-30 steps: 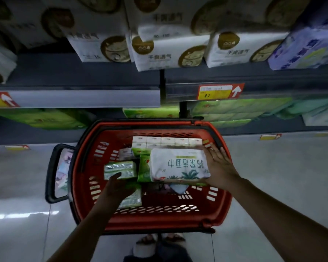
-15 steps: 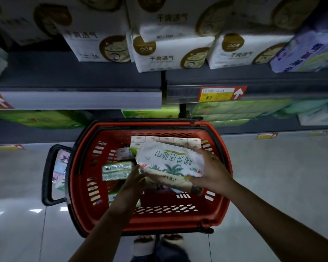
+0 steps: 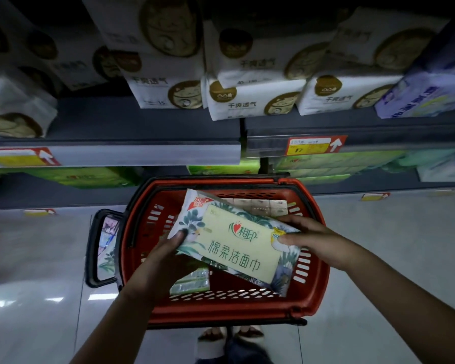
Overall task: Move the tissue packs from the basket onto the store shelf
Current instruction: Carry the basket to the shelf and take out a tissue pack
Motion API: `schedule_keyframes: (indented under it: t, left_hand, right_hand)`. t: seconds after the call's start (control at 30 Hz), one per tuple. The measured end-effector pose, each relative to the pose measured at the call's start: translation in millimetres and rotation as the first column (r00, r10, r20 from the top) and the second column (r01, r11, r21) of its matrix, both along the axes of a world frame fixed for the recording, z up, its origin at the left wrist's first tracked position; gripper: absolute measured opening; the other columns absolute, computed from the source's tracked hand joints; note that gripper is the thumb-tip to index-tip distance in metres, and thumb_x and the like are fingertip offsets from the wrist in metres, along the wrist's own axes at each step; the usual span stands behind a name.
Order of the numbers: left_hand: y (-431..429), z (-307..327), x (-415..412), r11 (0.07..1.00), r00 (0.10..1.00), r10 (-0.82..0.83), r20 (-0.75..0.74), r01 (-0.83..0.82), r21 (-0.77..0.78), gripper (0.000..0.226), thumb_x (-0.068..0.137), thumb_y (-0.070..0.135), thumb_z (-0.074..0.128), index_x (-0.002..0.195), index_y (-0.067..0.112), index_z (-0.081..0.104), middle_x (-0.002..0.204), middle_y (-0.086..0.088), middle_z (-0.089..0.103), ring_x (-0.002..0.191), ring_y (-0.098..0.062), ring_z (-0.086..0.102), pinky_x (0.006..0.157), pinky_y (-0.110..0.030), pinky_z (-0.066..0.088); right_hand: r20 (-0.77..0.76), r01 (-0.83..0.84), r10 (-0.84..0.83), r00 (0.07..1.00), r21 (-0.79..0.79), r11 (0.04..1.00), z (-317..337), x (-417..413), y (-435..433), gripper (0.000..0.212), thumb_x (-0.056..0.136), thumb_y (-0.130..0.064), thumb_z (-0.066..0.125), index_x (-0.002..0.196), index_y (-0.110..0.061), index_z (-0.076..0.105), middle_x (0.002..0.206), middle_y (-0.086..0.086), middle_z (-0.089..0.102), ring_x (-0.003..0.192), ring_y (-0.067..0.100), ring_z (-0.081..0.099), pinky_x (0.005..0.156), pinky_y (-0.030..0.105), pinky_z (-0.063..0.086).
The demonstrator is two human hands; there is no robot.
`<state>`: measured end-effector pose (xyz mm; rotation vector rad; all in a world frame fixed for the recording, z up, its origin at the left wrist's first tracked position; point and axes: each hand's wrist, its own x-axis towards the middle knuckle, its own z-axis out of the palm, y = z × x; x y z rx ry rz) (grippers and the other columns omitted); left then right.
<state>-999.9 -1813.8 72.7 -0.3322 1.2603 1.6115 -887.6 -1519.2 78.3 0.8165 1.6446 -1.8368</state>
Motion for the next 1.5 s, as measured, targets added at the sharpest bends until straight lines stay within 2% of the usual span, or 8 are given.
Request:
schedule_keyframes:
  t: [0.37, 0.47, 0.63, 0.77, 0.93, 1.07, 1.27, 1.5]
  left_hand:
    - [-9, 82, -2, 1.0, 0.991, 0.027, -0.129, -0.026, 0.014, 0.098, 0.05, 0.044, 0.088, 0.133, 0.008, 0.05, 0.126, -0.027, 0.059, 0.113, -0.044, 0.059, 0.084, -0.049, 0.055]
    - [-12, 110, 11, 0.994, 0.988, 0.111, -0.106, -0.111, 0.003, 0.099, 0.048, 0.048, 0.088, 0.131, 0.009, 0.052, 0.127, -0.025, 0.06, 0.116, -0.043, 0.058, 0.098, -0.057, 0.046]
    - [-11, 187, 43, 0.971, 0.968, 0.239, -0.073, -0.238, 0.028, 0.056, 0.071, 0.04, 0.069, 0.119, 0.013, 0.061, 0.116, -0.017, 0.069, 0.104, -0.029, 0.068, 0.09, -0.043, 0.048]
    - [-6, 258, 51, 0.967, 0.953, 0.255, -0.163, -0.247, 0.065, 0.103, 0.043, 0.053, 0.088, 0.13, 0.012, 0.052, 0.124, -0.016, 0.064, 0.113, -0.03, 0.063, 0.09, -0.04, 0.049]
    - [-7, 337, 51, 0.966, 0.936, 0.257, -0.24, -0.238, 0.104, 0.104, 0.045, 0.053, 0.087, 0.135, 0.017, 0.051, 0.127, -0.012, 0.064, 0.115, -0.029, 0.062, 0.09, -0.042, 0.047]
    - [-11, 400, 55, 0.963, 0.911, 0.27, -0.311, -0.258, 0.08, 0.094, 0.051, 0.052, 0.082, 0.133, 0.017, 0.052, 0.125, -0.014, 0.065, 0.106, -0.028, 0.067, 0.084, -0.042, 0.052]
    - [-25, 513, 66, 0.955, 0.839, 0.279, -0.467, -0.193, 0.225, 0.086, 0.058, 0.051, 0.079, 0.134, 0.023, 0.05, 0.124, -0.01, 0.066, 0.112, -0.031, 0.064, 0.099, -0.051, 0.046]
    - [-27, 605, 63, 0.89, 0.745, 0.45, -0.493, -0.33, 0.313, 0.074, 0.062, 0.033, 0.081, 0.129, 0.015, 0.054, 0.114, -0.01, 0.07, 0.101, -0.027, 0.067, 0.084, -0.041, 0.055]
  right_hand:
    - [-0.136, 0.12, -0.124, 0.983, -0.041, 0.992, 77, 3, -11, 0.1, 0.032, -0.056, 0.088, 0.122, -0.027, 0.056, 0.118, -0.004, 0.067, 0.102, 0.015, 0.067, 0.079, 0.025, 0.054]
    - [-0.211, 0.18, -0.185, 0.96, -0.044, 0.983, 112, 19, -22, 0.102, 0.047, -0.056, 0.086, 0.136, -0.032, 0.043, 0.134, -0.006, 0.057, 0.12, 0.016, 0.057, 0.104, 0.041, 0.043]
    - [-0.299, 0.266, -0.278, 0.913, -0.081, 0.961, 198, 51, -47, 0.104, 0.054, -0.054, 0.084, 0.142, -0.027, 0.036, 0.137, -0.005, 0.055, 0.127, 0.015, 0.051, 0.108, 0.039, 0.039]
    - [-0.365, 0.392, -0.399, 0.841, -0.097, 0.915, 274, 60, -63, 0.091, 0.051, -0.058, 0.083, 0.129, -0.025, 0.051, 0.124, -0.005, 0.065, 0.115, 0.013, 0.061, 0.088, 0.022, 0.051]
    - [-0.38, 0.515, -0.517, 0.767, -0.116, 0.849, 351, 59, -64, 0.118, 0.037, -0.062, 0.087, 0.139, -0.02, 0.044, 0.135, -0.003, 0.057, 0.125, 0.015, 0.053, 0.111, 0.042, 0.035]
    - [-0.393, 0.593, -0.588, 0.707, -0.124, 0.796, 414, 63, -75, 0.094, 0.021, -0.068, 0.084, 0.106, -0.044, 0.053, 0.134, -0.009, 0.05, 0.128, 0.015, 0.044, 0.114, 0.045, 0.028]
    - [-0.497, 0.584, -0.578, 0.648, -0.163, 0.795, 517, 60, -98, 0.049, 0.066, -0.057, 0.069, 0.109, -0.045, 0.05, 0.129, -0.014, 0.04, 0.136, 0.015, 0.031, 0.104, 0.038, 0.026]
    - [-0.677, 0.523, -0.423, 0.602, -0.066, 0.85, 615, 61, -106, 0.079, 0.048, -0.074, 0.066, 0.121, -0.049, 0.049, 0.137, -0.014, 0.045, 0.122, 0.016, 0.045, 0.094, 0.044, 0.038]
